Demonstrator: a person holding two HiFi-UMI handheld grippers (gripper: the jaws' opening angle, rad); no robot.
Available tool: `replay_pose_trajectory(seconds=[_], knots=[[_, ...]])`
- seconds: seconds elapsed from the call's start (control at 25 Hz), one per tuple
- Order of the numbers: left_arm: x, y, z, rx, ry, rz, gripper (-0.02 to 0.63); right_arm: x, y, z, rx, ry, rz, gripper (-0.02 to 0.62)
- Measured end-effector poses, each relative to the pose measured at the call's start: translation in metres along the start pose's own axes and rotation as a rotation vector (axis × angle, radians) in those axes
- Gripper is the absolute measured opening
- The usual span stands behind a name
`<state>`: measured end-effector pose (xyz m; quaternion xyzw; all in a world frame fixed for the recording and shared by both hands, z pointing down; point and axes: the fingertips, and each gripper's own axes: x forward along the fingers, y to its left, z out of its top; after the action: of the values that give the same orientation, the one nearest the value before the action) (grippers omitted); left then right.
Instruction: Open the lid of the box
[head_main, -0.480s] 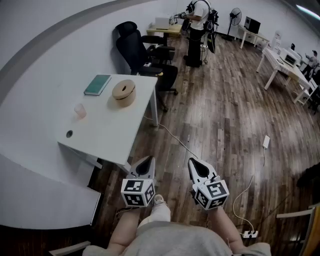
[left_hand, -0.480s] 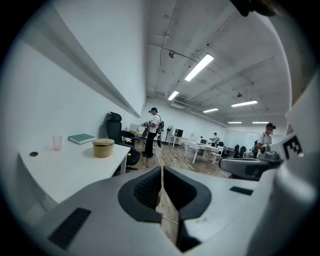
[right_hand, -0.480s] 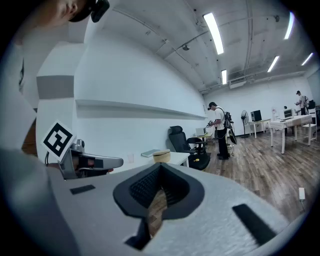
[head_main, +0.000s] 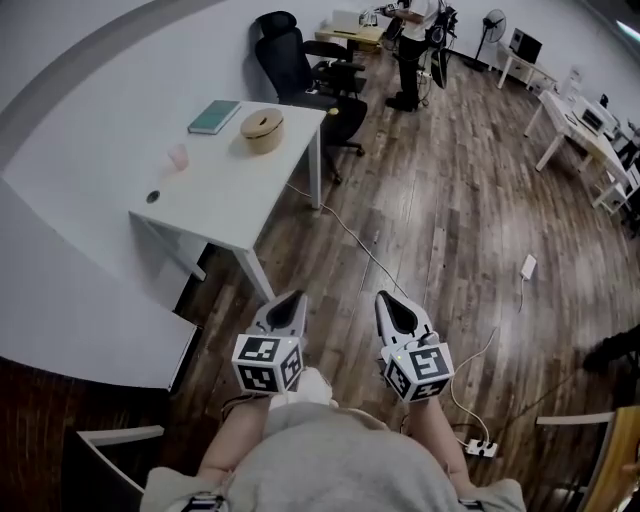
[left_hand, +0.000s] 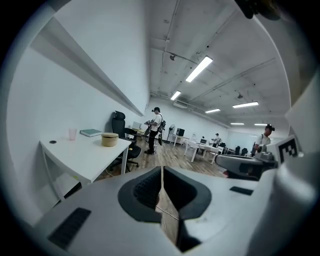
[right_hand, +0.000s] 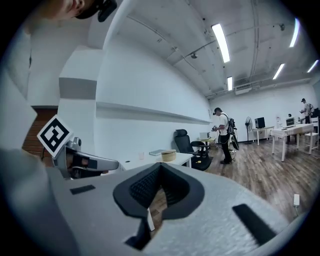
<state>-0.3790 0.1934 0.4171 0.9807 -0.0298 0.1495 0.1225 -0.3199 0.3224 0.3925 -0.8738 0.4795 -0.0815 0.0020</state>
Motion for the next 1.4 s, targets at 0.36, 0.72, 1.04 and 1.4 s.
replay_pose_trajectory(seconds=[0.36, 0.72, 1.04, 1.4], knots=[[-0.003, -0.019, 0.000, 0.054, -0.012, -0.040, 0.015, -0.022, 0.002, 0.002, 0.010, -0.031, -0.023, 0.000], [-0.004, -0.017, 0.005, 0.061, -0.027, -0.054, 0.017, -0.012, 0.017, 0.001, -0.002, -0.016, -0.018, 0.002], [-0.012, -0.019, -0.008, 0.041, -0.025, -0.050, 0.052, -0.015, 0.021, -0.014, 0.020, 0.020, 0.022, 0.044], [0.001, -0.016, -0.009, 0.029, -0.011, -0.054, 0.098, -0.004, 0.013, -0.021, 0.034, 0.049, 0.037, 0.102]])
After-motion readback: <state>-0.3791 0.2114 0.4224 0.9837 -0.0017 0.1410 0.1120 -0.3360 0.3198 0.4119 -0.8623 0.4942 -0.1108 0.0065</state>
